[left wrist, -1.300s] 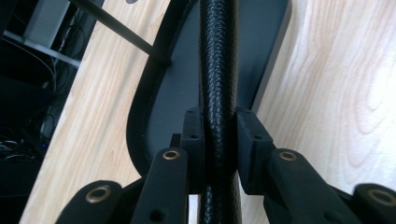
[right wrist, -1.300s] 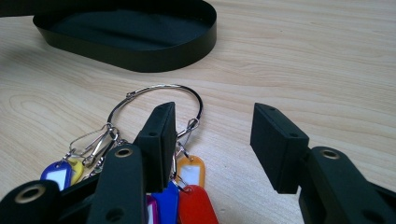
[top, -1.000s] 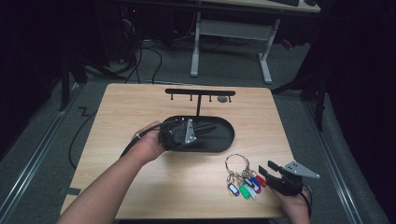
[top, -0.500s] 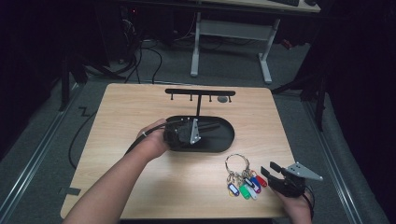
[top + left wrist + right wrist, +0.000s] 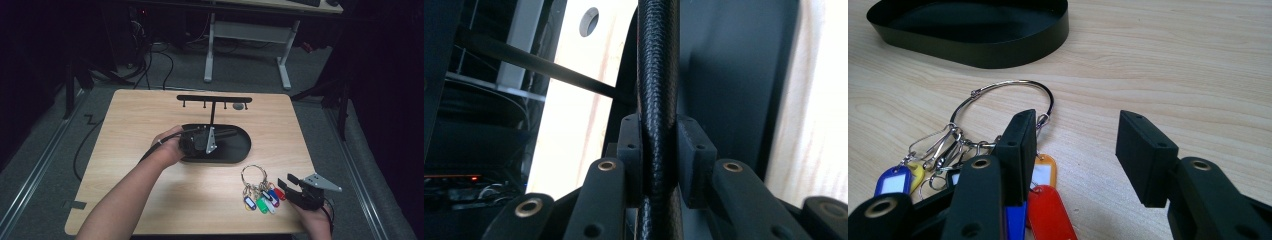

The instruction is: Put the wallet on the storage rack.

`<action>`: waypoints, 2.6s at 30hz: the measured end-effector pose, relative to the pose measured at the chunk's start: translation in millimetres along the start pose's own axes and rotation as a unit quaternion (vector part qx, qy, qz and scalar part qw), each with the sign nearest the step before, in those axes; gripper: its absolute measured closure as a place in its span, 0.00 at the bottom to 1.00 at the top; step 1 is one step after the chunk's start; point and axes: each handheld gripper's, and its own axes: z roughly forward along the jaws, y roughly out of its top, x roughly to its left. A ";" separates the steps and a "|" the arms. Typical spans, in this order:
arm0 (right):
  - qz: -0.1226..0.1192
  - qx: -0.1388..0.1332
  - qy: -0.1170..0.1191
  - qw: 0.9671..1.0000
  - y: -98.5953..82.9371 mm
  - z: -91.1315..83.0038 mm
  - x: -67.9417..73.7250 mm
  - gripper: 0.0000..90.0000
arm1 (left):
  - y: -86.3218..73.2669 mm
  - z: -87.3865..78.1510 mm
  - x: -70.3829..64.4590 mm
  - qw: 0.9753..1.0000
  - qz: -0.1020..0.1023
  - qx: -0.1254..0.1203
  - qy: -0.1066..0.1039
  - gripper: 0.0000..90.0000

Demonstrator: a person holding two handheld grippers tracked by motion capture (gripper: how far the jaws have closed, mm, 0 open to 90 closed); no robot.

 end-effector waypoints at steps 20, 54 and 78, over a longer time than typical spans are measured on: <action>-0.003 -0.010 0.005 1.000 2.1 -3.6 -0.7 0.57 | -4.4 30.4 7.9 1.000 0.005 0.007 0.002 0.84; -0.002 -0.005 0.007 1.000 1.2 -1.9 0.7 0.57 | -7.3 52.8 -14.1 0.993 -0.064 0.032 -0.089 0.60; -0.006 0.006 0.008 1.000 0.4 1.3 3.1 0.57 | -92.3 -24.9 -44.0 0.938 -0.324 -0.080 -0.088 0.55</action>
